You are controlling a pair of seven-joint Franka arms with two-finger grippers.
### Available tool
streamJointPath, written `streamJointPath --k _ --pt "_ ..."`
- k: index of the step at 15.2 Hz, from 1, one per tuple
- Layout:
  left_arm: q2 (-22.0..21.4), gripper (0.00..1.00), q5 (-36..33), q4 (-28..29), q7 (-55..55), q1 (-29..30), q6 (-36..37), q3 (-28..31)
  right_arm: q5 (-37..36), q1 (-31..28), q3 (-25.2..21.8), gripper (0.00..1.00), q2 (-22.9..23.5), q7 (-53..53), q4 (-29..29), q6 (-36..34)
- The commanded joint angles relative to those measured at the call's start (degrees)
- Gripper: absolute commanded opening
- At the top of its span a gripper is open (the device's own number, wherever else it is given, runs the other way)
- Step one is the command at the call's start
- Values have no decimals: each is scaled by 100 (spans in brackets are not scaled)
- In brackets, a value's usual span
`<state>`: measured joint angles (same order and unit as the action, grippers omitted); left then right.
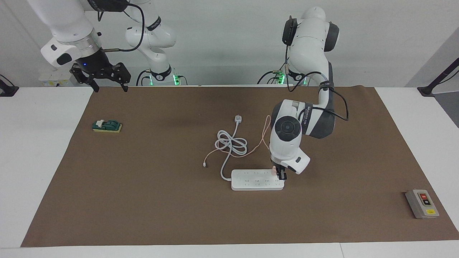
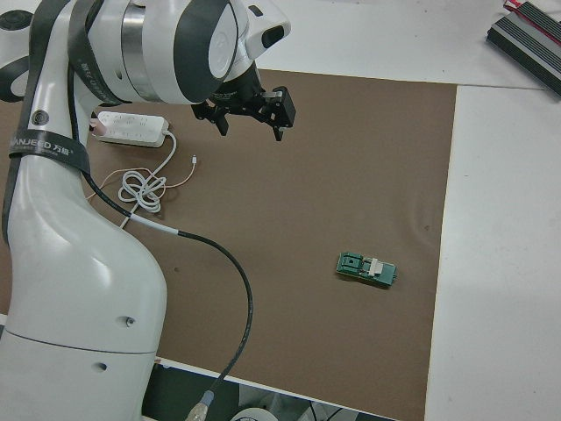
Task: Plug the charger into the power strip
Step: 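Open the left gripper and lift it off the plugged charger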
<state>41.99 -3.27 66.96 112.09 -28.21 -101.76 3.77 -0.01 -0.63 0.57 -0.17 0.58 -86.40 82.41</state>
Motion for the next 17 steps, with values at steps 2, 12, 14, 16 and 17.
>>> streamJointPath --k 2,12,14,16,17 --pt "134 0 186 449 182 -123 -222 -69 -113 -104 84 100 -97 -120 -105 -32" --pt "-357 100 335 405 -151 254 68 -69 -104 -104 84 100 -97 -120 -105 -32" --pt "-550 100 598 318 -476 404 348 -61 -113 -104 84 100 -97 -120 -105 -40" --pt "-700 100 652 230 -705 474 621 -34 -113 -104 84 100 -97 -120 -105 -40" --pt "-814 100 652 229 -802 518 657 -34 -104 -104 84 100 -97 -120 -105 -32"
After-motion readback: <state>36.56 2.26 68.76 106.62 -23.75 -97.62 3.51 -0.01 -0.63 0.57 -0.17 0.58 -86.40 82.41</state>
